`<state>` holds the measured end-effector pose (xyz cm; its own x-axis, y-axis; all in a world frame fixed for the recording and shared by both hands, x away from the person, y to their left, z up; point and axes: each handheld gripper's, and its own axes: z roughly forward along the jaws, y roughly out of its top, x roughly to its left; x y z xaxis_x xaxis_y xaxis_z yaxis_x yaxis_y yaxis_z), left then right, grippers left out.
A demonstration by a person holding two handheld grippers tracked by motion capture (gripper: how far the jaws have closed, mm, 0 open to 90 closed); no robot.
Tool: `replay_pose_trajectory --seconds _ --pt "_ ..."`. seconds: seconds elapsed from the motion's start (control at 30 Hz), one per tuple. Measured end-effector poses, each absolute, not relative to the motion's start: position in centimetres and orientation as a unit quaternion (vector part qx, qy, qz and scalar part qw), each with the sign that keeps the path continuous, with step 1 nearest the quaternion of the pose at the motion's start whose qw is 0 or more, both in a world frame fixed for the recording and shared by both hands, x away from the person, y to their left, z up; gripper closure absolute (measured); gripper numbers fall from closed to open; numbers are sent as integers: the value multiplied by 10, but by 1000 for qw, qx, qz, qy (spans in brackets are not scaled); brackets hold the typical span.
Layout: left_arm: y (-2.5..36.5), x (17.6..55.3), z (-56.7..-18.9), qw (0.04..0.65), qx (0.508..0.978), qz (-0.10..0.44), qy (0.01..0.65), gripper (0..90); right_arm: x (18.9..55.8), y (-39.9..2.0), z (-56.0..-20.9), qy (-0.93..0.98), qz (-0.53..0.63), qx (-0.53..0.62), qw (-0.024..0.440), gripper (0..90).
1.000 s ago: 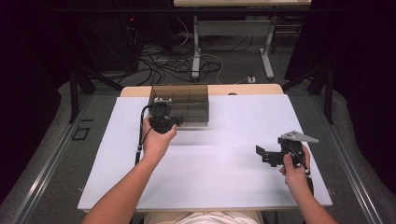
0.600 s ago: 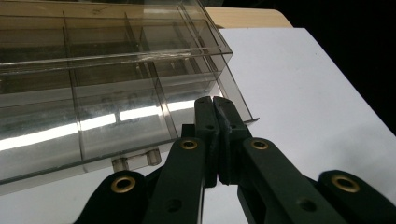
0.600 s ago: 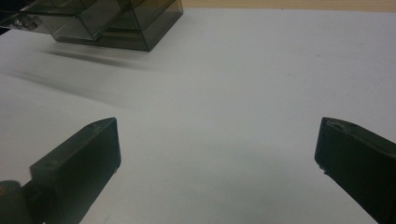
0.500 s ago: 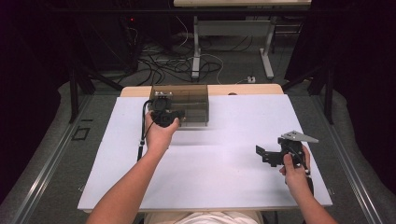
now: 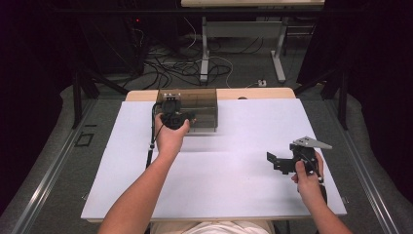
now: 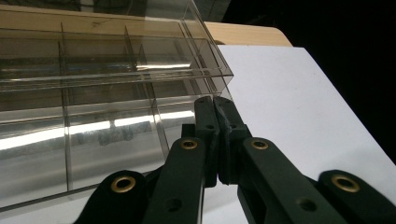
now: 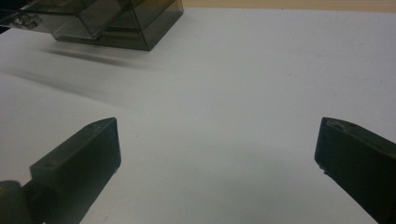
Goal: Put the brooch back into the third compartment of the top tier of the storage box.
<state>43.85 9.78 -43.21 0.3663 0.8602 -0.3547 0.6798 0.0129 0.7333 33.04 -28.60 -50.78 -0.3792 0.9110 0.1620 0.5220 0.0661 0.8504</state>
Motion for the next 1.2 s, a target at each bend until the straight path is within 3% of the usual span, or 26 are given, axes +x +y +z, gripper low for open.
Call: replay_pose_trajectory --seconds 1.2 --pt "81 454 -453 462 677 102 564 898 331 -286 -509 703 448 507 220 1"
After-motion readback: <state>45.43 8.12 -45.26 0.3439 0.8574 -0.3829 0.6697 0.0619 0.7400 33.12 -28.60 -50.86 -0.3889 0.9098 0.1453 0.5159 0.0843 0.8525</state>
